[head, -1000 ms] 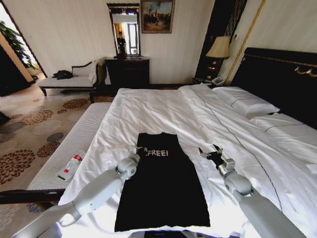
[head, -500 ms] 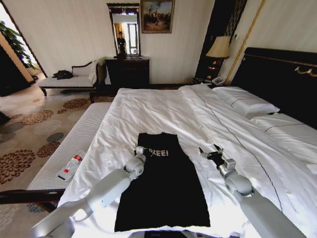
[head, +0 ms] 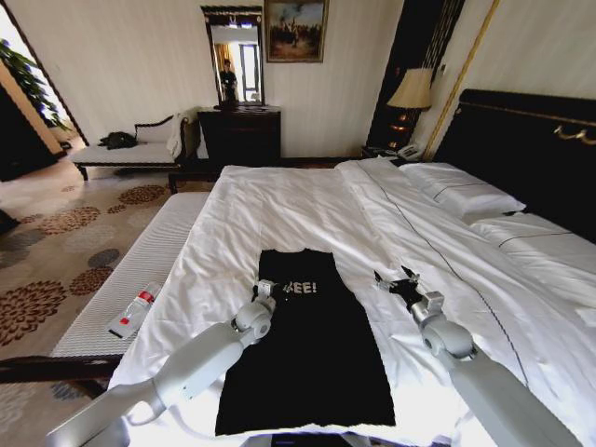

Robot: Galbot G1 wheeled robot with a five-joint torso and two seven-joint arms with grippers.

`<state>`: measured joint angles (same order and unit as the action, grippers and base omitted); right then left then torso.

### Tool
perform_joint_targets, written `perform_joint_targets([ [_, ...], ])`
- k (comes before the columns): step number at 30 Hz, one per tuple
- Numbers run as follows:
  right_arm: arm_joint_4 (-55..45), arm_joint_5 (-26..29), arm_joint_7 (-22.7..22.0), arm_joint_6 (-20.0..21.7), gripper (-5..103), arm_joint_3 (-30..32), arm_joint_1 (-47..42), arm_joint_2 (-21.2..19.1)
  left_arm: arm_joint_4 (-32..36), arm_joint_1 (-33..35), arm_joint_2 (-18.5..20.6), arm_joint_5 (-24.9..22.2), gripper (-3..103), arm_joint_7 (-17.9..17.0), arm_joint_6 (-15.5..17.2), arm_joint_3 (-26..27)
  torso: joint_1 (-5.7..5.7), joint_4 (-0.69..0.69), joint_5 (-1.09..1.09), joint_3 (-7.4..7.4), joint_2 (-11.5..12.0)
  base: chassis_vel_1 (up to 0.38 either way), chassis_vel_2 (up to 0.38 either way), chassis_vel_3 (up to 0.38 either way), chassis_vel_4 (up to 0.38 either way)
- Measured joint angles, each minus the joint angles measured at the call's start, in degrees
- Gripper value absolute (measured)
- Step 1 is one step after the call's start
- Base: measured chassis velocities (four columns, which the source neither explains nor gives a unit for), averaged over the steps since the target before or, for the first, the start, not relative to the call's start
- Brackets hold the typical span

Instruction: Fold the clothes on the bed.

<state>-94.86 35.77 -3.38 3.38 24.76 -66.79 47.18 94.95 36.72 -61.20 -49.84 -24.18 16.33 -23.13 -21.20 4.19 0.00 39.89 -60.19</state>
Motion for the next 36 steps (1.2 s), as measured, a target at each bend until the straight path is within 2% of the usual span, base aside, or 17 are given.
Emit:
perform_joint_targets([
  [2, 0.5, 0.5, 0.0, 0.2, 100, -0.4, 0.6, 0.0, 0.8, 0.0, 0.1, -0.2, 45, 0.2, -0.2, 0.2, 0.00, 0.00, 0.00, 0.00, 0.0, 0.000, 0.000, 0.000, 0.000],
  [5, 1.6, 3.8, 0.0, 1.4, 100, -1.7, 2.2, 0.1, 1.9, 0.0, 0.0, -1.4, 61, 0.1, -0.7, 2.2, 0.00, 0.02, 0.00, 0.00, 0.0, 0.000, 0.000, 0.000, 0.000],
  [7, 1.8, 4.6, 0.0, 1.7, 100, -1.9, 2.7, 0.1, 1.8, 0.0, -0.1, -1.7, 61, 0.1, -0.8, 2.7, 0.00, 0.02, 0.00, 0.00, 0.0, 0.000, 0.000, 0.000, 0.000],
  [10, 3.4, 11.9, -0.1, 4.2, 100, -3.9, 6.1, 0.4, -2.7, -1.2, -1.3, -5.2, 77, -0.7, -0.9, 7.8, 0.00, 0.00, 0.00, 0.00, 0.0, 0.000, 0.000, 0.000, 0.000],
  [11, 3.5, 12.6, -0.2, 4.5, 100, -4.0, 6.5, 0.4, -3.3, -1.3, -1.4, -5.7, 83, -0.7, -0.9, 8.3, 0.00, 0.00, 0.00, 0.00, 0.0, 0.000, 0.000, 0.000, 0.000],
  [12, 3.5, 12.6, -0.2, 4.5, 100, -4.0, 6.5, 0.4, -3.3, -1.3, -1.4, -5.7, 83, -0.7, -0.9, 8.3, 0.00, 0.00, 0.00, 0.00, 0.0, 0.000, 0.000, 0.000, 0.000],
  [13, 4.1, 15.2, -0.4, 5.6, 100, -4.8, 7.9, 0.6, -6.1, -2.0, -1.9, -7.2, 88, -0.7, -0.9, 10.4, -0.01, 0.00, 0.00, 0.00, 0.0, 0.000, 0.000, 0.000, 0.000],
  [14, 4.2, 15.7, -0.5, 5.9, 100, -5.1, 8.4, 0.8, -7.5, -2.3, -2.2, -7.6, 93, -0.5, -0.9, 11.4, -0.01, 0.00, 0.00, 0.01, 0.0, 0.000, 0.000, 0.000, 0.000],
  [15, 4.2, 15.7, -0.5, 5.9, 100, -5.1, 8.4, 0.8, -7.5, -2.3, -2.2, -7.6, 93, -0.5, -0.9, 11.4, -0.01, 0.00, 0.00, 0.01, 0.0, 0.000, 0.000, 0.000, 0.000],
  [16, 4.6, 16.1, -0.7, 6.3, 100, -5.7, 9.1, 0.9, -10.5, -2.9, -2.9, -8.0, 98, 0.3, -1.1, 13.0, -0.01, 0.00, 0.00, 0.00, 0.0, 0.000, 0.000, 0.000, 0.000],
  [20, 4.8, 16.1, -0.8, 6.5, 100, -6.1, 9.4, 1.1, -14.8, -4.1, -3.9, -7.5, 100, 2.5, -1.6, 14.3, 0.00, 0.00, 0.00, 0.00, 0.0, 0.000, 0.000, 0.000, 0.000],
  [21, 4.8, 16.1, -0.9, 6.6, 100, -6.1, 9.4, 1.2, -17.5, -5.2, -4.7, -6.9, 100, 4.1, -2.0, 14.6, 0.00, 0.01, -0.01, 0.00, 0.0, 0.000, 0.000, 0.000, 0.000],
  [23, 4.9, 15.9, -1.1, 6.7, 100, -6.1, 9.4, 1.3, -20.3, -6.3, -5.6, -6.6, 100, 5.1, -2.2, 14.7, -0.01, 0.01, 0.00, 0.01, 0.0, 0.000, 0.000, 0.000, 0.000],
  [26, 5.1, 15.9, -1.4, 6.9, 100, -5.8, 9.4, 1.4, -26.4, -8.3, -8.0, -5.0, 100, 6.3, -2.5, 15.0, 0.00, 0.01, 0.01, 0.01, 0.0, 0.000, 0.000, 0.000, 0.000],
  [33, 5.6, 16.2, -1.8, 7.1, 100, -5.7, 9.9, 1.4, -33.7, -10.9, -12.5, -2.4, 100, 8.1, -3.2, 15.2, 0.00, 0.01, 0.01, 0.00, 0.0, 0.000, 0.000, 0.000, 0.000],
  [36, 6.5, 19.2, -2.1, 8.1, 100, -6.4, 11.6, 2.1, -37.1, -12.1, -15.1, -1.6, 100, 9.4, -3.5, 14.9, 0.00, 0.04, 0.00, 0.00, 0.0, 0.000, 0.000, 0.000, 0.000],
])
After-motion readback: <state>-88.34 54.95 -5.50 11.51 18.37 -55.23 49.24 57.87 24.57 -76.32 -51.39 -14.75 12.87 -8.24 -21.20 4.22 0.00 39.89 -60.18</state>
